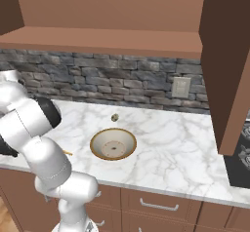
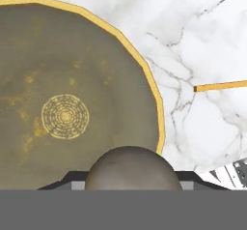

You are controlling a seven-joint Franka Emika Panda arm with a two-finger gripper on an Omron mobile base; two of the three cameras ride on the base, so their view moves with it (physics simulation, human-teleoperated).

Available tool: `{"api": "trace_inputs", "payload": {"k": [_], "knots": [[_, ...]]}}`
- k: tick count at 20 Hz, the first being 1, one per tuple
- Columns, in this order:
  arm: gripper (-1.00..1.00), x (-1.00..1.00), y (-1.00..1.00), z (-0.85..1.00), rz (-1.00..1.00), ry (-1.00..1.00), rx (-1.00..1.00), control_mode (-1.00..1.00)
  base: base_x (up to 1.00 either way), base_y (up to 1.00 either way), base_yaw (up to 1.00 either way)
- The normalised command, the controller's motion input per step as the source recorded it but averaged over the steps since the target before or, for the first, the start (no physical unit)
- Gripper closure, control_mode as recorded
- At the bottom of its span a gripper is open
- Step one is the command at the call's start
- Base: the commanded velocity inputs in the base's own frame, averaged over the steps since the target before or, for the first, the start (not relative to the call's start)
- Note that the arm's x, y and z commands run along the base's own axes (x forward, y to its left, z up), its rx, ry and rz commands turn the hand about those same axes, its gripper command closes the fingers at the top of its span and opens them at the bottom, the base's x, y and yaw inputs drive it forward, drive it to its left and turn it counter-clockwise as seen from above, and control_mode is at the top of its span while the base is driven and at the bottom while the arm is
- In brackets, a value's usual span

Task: Pick both bowls and place them on the counter. Then place the mushroom in one bowl and place the cream cheese stick in the other bowl.

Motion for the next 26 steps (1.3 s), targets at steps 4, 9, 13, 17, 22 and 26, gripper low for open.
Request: {"api": "trace_inputs", "payload": {"k": [4,9,13,17,22,26], "knots": [[1.00,0.03,0.08,-0.20,0.00,0.01,-0.05,-1.00,0.00,0.00,0.00],[1.00,0.06,0.09,-0.20,0.00,0.03,-0.01,-1.00,0.00,0.00,0.00],[1.00,0.02,0.10,-0.24,0.00,0.05,-0.01,-1.00,0.00,0.00,0.00],[1.00,0.01,0.08,-0.24,0.00,0.05,0.00,-1.00,0.00,0.00,0.00],[1.00,0.00,0.03,-0.12,0.00,0.02,0.00,-1.00,0.00,0.00,0.00],[1.00,0.00,0.00,-0.15,0.00,0.00,0.00,-1.00,0.00,0.00,0.00]]}}
